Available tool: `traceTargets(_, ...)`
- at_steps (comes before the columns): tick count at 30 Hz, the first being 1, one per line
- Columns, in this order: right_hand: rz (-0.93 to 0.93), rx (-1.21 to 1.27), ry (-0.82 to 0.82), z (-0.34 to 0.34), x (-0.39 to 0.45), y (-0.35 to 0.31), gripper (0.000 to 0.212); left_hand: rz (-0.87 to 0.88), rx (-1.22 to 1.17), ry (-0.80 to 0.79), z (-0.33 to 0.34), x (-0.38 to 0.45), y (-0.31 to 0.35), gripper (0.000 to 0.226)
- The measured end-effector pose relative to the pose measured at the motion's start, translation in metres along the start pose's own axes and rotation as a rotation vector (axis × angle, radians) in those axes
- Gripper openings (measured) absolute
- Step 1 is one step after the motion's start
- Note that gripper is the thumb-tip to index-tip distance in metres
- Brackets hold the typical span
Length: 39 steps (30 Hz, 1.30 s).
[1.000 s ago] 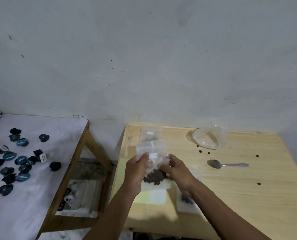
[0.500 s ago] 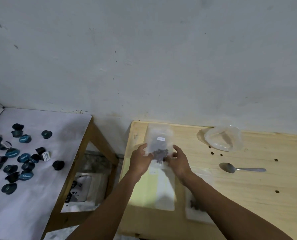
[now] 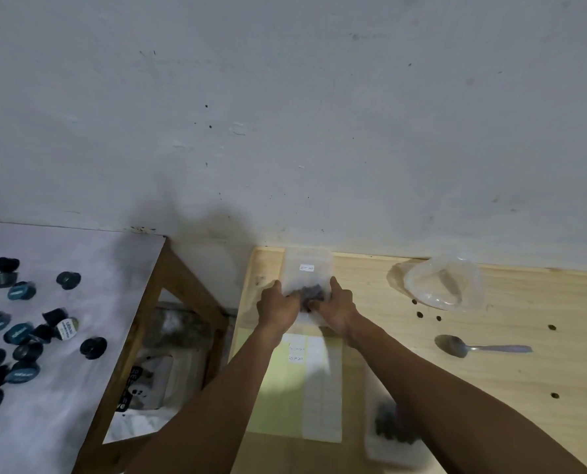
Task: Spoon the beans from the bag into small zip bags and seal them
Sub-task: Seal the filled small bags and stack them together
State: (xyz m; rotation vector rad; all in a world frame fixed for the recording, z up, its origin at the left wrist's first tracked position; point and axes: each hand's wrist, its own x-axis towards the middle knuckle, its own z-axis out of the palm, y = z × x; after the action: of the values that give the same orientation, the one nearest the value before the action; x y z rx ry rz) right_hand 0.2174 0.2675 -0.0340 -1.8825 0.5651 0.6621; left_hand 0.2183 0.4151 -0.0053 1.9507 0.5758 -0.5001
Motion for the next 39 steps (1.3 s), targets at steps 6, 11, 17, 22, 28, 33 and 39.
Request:
traceTargets(6,-0.063,0.098,-0.003,-0.035,-0.062,-0.023,0.084,0.001,0.02,-0.005,-0.011,-0.029,0.013,0.065)
traceTargets(11,-0.177,-0.072,0.221,-0.079,-0.106,0.027,0.06,0.11,0.004,0.015,-0.007,-0.076,0.003,0.044)
traceTargets(17,-0.051,-0.322,0.252,-0.108,-0.141,0.102,0.039,0.03,0.169,-0.421,0.048,-0.127,-0.024,0.051)
traceTargets(22,-0.001,-0.332,0.21,-0.107,-0.146,0.137,0.024,0.027,0.261,-0.484,0.083,-0.146,-0.02,0.061)
traceTargets(28,-0.029,-0.029,0.358,-0.097,-0.157,0.139,0.025,0.026,0.1,-0.353,0.094,-0.161,-0.021,0.042)
traceTargets(33,-0.063,0.337,0.254,-0.099,-0.174,0.115,0.027,0.117,-0.077,-0.217,0.083,-0.17,-0.022,0.007)
traceTargets(39,-0.112,0.392,0.037,-0.071,-0.17,0.078,0.036,0.182,-0.212,-0.101,0.036,-0.166,-0.03,0.017)
